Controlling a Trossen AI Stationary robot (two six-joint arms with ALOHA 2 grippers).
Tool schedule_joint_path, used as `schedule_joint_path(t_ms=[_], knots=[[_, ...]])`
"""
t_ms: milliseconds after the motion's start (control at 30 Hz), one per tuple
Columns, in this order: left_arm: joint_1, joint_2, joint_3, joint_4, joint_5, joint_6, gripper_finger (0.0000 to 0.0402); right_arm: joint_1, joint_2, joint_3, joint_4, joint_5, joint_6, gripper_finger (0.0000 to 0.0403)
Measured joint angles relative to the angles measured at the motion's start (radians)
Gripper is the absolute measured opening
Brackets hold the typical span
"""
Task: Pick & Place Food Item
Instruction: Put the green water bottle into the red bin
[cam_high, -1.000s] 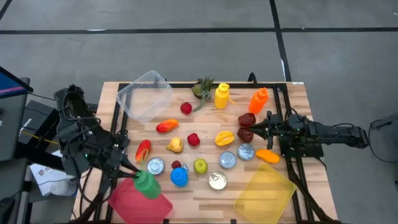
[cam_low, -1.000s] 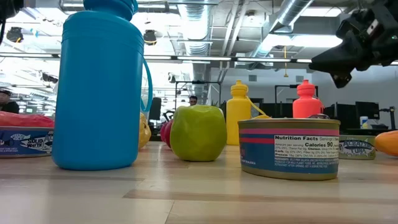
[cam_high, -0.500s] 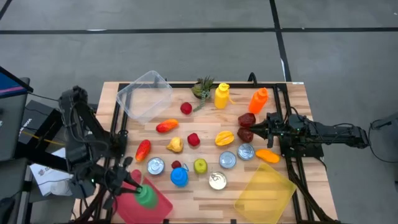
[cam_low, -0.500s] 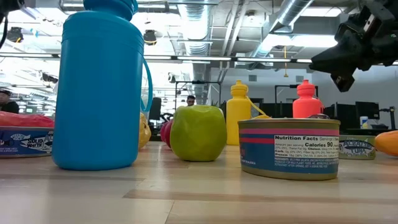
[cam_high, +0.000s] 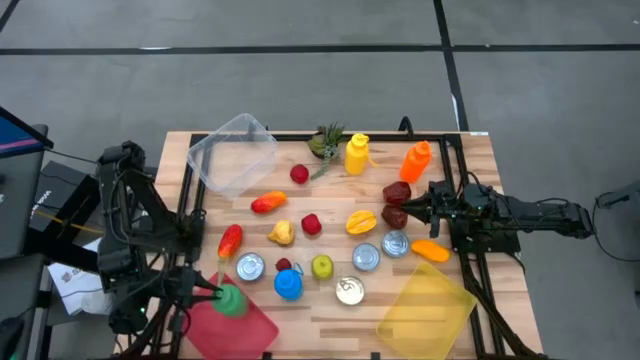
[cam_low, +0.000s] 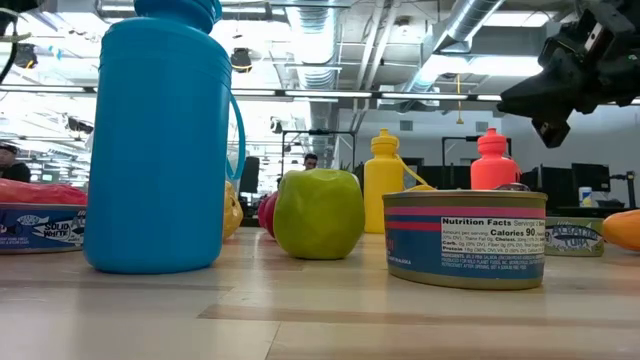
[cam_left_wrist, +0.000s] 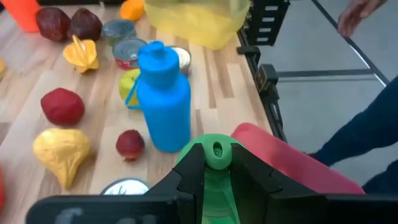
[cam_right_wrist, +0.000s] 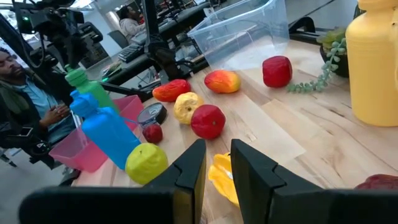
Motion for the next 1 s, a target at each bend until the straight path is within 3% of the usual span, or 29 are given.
schedule_joint_path(t_ms=[300, 767, 1000], knots=[[-0.068, 0.000, -0.005, -0.154, 0.016, -0.160, 0.0051, 0.000, 0.000, 0.000, 0.000, 0.000, 0.000, 0.0069], [-0.083, 0.000, -0.099, -0.072, -0.007, -0.197, 0.0052, 0.000, 0.000, 0.000, 0.000, 0.000, 0.000, 0.0069], [-0.083, 0.000, -0.100, -0.061, 0.009, -0.197, 0.0090, 0.000, 0.000, 0.000, 0.000, 0.000, 0.000, 0.0069]])
